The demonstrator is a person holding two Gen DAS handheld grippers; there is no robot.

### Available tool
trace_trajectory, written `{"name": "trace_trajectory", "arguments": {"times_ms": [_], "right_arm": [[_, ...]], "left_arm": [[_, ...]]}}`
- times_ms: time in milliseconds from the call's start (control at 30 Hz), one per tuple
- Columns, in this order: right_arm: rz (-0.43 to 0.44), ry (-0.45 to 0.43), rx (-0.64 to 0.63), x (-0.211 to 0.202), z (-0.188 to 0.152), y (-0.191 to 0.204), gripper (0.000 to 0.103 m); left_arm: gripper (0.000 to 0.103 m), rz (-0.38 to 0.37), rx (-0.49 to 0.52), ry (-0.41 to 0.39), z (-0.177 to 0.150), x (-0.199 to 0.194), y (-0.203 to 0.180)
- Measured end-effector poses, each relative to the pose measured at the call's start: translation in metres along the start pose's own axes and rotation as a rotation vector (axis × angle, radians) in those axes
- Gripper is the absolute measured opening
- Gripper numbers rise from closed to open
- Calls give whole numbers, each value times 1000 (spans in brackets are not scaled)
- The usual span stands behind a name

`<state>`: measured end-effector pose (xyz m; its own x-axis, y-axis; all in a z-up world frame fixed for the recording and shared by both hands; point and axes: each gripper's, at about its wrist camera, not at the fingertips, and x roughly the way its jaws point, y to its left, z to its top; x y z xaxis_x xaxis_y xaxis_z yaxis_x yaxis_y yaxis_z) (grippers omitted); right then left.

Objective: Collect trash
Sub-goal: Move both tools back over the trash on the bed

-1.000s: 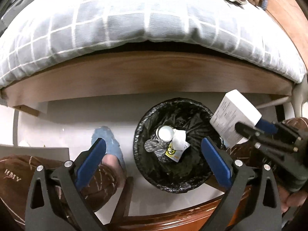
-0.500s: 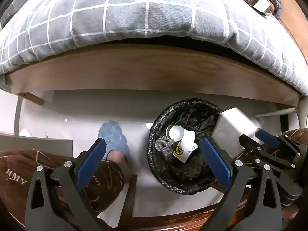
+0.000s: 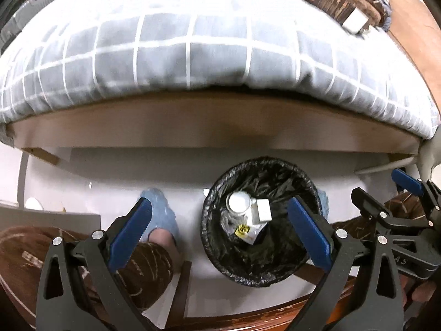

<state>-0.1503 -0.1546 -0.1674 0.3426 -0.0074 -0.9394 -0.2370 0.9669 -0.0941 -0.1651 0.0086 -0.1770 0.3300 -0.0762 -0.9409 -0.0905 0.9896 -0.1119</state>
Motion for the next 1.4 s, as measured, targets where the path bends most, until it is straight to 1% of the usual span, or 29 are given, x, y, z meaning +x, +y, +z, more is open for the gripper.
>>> {"name": "trace_trajectory", "arguments": {"times_ms": [167, 267, 367, 600, 800, 1067, 1200, 1400], "right_arm": [[13, -45, 21, -19, 21, -18, 95], [1, -76, 32, -29, 37, -29, 95], [-9, -100, 56, -39, 53, -41, 95], [-2, -132, 79, -49, 74, -58, 95], [6, -148, 69, -49, 90, -62, 95], [39, -184, 89, -50, 128, -72, 95], [70, -192, 87, -48, 151, -76, 95], [102, -206, 33, -45, 188, -74, 95]], "left_arm": [[97, 12, -5, -36, 14, -17, 2], [97, 13, -7, -68, 24, -30, 4], [97, 8, -12, -82, 31, -38, 5], [97, 12, -21, -124, 52, -49, 7], [97, 11, -25, -145, 72, -51, 4], [97, 4, -26, -159, 105, -48, 0], [97, 0, -33, -166, 128, -44, -2], [97, 8, -30, -184, 167, -39, -8]]}}
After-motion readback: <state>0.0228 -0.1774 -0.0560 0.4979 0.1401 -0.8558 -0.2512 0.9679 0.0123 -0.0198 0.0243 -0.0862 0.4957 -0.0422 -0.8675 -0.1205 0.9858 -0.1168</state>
